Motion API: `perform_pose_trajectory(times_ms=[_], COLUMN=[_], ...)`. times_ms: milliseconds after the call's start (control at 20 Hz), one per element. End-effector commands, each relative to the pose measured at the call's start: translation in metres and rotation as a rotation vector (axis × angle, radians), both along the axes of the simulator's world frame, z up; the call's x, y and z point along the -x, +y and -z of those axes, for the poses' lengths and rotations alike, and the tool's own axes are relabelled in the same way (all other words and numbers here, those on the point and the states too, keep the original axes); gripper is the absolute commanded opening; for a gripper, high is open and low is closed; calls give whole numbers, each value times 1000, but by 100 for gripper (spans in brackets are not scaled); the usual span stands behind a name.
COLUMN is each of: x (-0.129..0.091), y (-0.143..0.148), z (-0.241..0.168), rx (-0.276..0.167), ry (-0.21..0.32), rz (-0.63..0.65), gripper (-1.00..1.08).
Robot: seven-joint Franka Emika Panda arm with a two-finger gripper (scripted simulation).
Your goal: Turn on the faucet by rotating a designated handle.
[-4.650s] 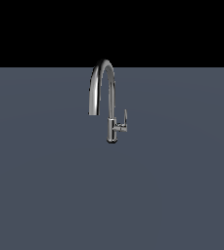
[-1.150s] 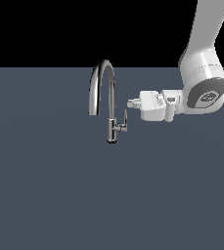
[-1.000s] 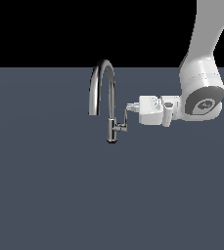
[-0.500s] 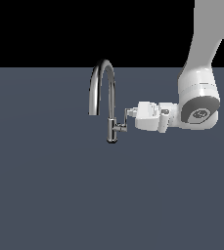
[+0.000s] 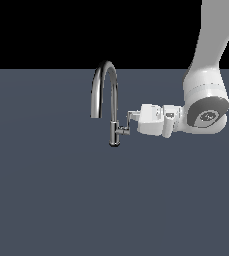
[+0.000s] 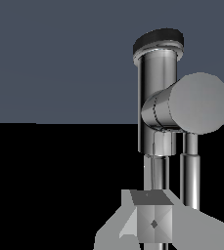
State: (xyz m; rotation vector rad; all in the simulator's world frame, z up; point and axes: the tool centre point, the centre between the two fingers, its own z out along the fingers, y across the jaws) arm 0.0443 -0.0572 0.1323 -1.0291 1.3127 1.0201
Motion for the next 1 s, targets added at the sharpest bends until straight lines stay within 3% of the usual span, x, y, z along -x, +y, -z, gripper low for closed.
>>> perform_pose_trajectory(times_ms=[0, 350, 450, 950], x=[7, 27, 21, 59], y=[2, 7, 9, 16], z=[-2, -7, -2, 13], rx=[0, -1, 3, 0], ry=[0, 0, 1, 0], rz=[0, 0, 3, 1], gripper=[-100, -100, -100, -100])
